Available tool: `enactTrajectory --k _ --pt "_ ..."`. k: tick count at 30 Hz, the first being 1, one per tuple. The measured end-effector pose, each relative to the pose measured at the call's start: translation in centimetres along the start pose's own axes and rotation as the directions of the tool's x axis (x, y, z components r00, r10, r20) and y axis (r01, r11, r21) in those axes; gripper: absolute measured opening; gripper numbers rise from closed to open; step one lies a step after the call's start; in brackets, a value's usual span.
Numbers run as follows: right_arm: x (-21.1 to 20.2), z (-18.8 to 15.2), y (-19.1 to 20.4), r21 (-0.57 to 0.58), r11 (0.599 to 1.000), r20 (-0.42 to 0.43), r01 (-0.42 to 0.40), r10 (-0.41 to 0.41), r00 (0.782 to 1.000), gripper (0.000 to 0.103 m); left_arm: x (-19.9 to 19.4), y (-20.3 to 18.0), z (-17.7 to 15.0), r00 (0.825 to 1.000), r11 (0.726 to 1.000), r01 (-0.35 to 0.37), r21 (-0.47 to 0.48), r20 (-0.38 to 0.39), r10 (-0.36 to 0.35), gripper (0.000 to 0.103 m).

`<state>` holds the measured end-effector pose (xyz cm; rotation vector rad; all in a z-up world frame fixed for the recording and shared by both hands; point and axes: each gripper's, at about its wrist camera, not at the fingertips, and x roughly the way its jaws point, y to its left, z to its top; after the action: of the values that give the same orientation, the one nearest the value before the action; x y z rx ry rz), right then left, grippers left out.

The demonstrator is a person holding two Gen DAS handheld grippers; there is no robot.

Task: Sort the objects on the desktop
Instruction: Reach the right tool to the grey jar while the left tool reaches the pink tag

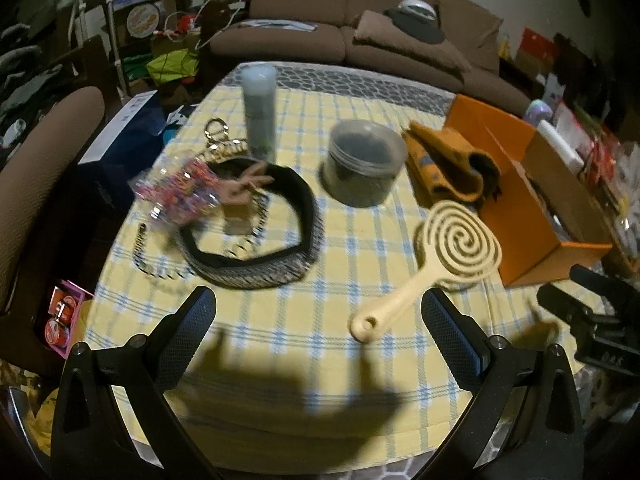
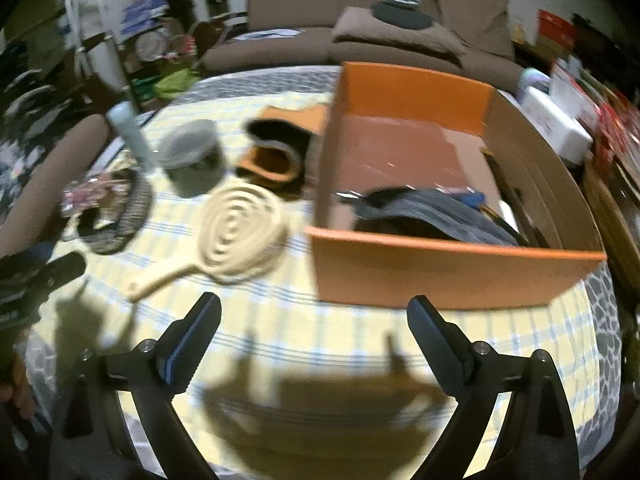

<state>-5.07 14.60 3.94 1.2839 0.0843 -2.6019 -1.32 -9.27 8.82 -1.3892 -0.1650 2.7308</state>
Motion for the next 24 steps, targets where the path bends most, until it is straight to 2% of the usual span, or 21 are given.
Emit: enactTrajectory --k 5,13,18,24 --pt "0.0 2.3 3.6 -0.067 0.995 0.015 -0.070 0.071 0.997 0.091 -0.1 2.4 1.8 1.000 1.000 -0.006 0.002 0.003 0.006 0.103" --pt "3.0 6.0 6.7 -0.131 0.986 0.019 -0.105 0.109 0.994 0.090 1.5 6.6 3.6 1.000 0.999 -0.014 -0.029 -0.012 0.014 0.103" --pt "5.5 8.0 7.9 -0.147 0.982 0.020 -0.120 0.124 0.992 0.090 3.1 7.7 4.0 0.999 0.998 -0.011 -0.054 -0.039 0.009 0.103" --pt "8.1 9.7 9.1 -0.175 0.976 0.037 -0.126 0.134 0.990 0.090 4.5 7.8 5.3 1.000 1.000 -0.012 -0.019 -0.028 0.011 0.102"
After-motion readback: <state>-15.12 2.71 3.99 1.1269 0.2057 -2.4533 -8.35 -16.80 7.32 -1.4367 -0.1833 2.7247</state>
